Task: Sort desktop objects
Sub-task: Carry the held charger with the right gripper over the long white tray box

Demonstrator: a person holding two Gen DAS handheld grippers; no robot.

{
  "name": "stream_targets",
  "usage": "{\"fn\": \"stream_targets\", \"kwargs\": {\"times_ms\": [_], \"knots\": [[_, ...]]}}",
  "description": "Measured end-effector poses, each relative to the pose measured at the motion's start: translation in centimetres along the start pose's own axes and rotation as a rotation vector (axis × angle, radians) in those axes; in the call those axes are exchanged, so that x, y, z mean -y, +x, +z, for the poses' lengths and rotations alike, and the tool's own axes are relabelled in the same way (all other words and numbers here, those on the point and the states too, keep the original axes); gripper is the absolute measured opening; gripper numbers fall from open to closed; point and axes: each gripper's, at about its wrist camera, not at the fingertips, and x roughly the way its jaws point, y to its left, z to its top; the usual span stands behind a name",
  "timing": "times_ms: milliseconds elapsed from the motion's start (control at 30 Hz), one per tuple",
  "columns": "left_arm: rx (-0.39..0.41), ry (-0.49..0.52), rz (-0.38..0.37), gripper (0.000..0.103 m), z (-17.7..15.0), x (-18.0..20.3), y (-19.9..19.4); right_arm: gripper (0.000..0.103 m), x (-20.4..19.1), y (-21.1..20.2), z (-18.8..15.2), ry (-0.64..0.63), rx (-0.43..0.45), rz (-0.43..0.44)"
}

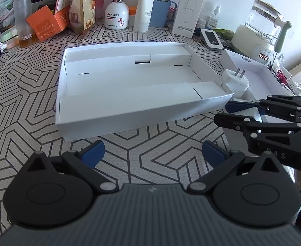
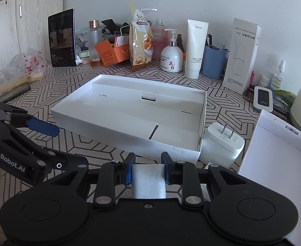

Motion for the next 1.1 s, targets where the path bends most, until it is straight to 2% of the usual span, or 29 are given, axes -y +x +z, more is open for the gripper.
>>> {"fn": "stream_targets", "kwargs": {"times_ms": [267, 333, 467, 567, 733, 800, 933, 1033, 1067, 1100], "knots": [[0.002, 0.008, 0.009, 0.103, 0.7, 0.0, -0.1, 0.031, -0.5, -0.3, 1.0, -0.025, 0.016, 0.003], [0.012, 0.017, 0.008, 0.103, 1.0, 0.2, -0.3, 0.023, -0.6, -0.4, 1.2, -0.031, 0.02, 0.004], [0.023, 0.015, 0.016, 0.103, 1.5, 0.0, -0.6, 0.022, -0.8, -0.6, 1.7, -0.044, 0.028, 0.006], [0.017, 0.002, 0.016, 0.103, 1.5, -0.3, -0.4, 0.023, -1.0, -0.6, 1.9, -0.051, 0.029, 0.008], [0.0, -0.007, 0.02, 0.103, 1.3, -0.7, 0.3, 0.033, -1.1, -0.5, 0.9, -0.028, 0.011, -0.025], [-0.003, -0.005, 0.019, 0.103, 1.4, -0.6, 0.5, 0.043, -0.8, -0.6, 0.4, -0.034, -0.004, -0.035], [-0.003, -0.004, 0.009, 0.103, 1.7, -0.4, 0.8, 0.044, -0.5, 0.4, -0.6, -0.043, -0.07, -0.028], [-0.007, -0.011, -0.015, 0.103, 1.9, -0.3, 0.9, 0.044, -0.2, 2.0, -1.0, 0.001, -0.097, -0.002], [-0.008, -0.019, -0.017, 0.103, 1.9, -0.4, 0.9, 0.043, 0.0, 2.2, -1.1, 0.018, -0.098, 0.016], [-0.008, -0.024, -0.014, 0.103, 1.9, -0.5, 0.9, 0.036, 0.3, 2.3, -1.1, 0.046, -0.092, 0.037]]}}
